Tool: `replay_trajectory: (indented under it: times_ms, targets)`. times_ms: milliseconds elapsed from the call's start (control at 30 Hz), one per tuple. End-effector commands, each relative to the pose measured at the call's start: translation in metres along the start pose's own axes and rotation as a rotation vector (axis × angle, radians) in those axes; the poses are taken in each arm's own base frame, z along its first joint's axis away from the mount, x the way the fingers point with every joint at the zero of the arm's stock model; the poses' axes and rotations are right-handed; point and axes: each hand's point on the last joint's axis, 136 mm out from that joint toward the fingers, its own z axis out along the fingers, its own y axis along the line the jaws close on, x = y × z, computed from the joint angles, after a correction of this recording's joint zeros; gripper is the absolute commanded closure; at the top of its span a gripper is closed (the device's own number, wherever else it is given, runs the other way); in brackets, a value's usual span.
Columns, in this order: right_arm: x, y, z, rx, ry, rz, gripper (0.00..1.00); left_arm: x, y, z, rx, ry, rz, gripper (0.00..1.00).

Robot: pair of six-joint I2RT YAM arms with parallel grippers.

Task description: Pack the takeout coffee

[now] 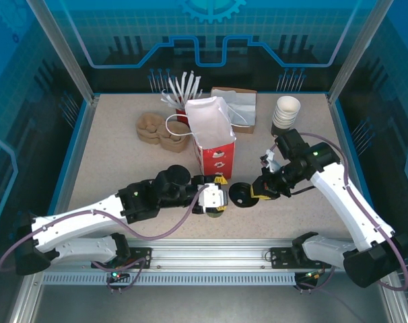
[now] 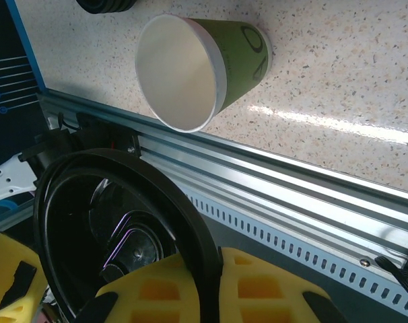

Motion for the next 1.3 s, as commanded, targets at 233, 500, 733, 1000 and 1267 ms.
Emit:
replay_trajectory:
  times_ms: [233, 500, 733, 1000, 1267]
  targets:
    - [0.008, -0.002, 0.005, -0.030, 0.049, 0.014, 1.00, -0.003, -0.012, 0.013, 0.050, 0.000, 0.122, 0.48]
    - [0.010, -0.004, 0.006, -0.032, 0.054, 0.015, 1.00, -0.007, -0.010, 0.018, 0.037, -0.001, 0.135, 0.54]
    - [0.012, -0.005, 0.006, -0.032, 0.056, 0.017, 1.00, -0.009, -0.010, 0.023, 0.029, 0.010, 0.158, 0.59]
    - [0.014, -0.006, 0.006, -0.028, 0.065, 0.027, 1.00, -0.004, -0.009, 0.031, 0.012, 0.078, 0.227, 0.65]
    - [0.015, -0.006, 0.006, -0.028, 0.070, 0.029, 1.00, 0.009, -0.006, 0.037, 0.001, 0.175, 0.315, 0.69]
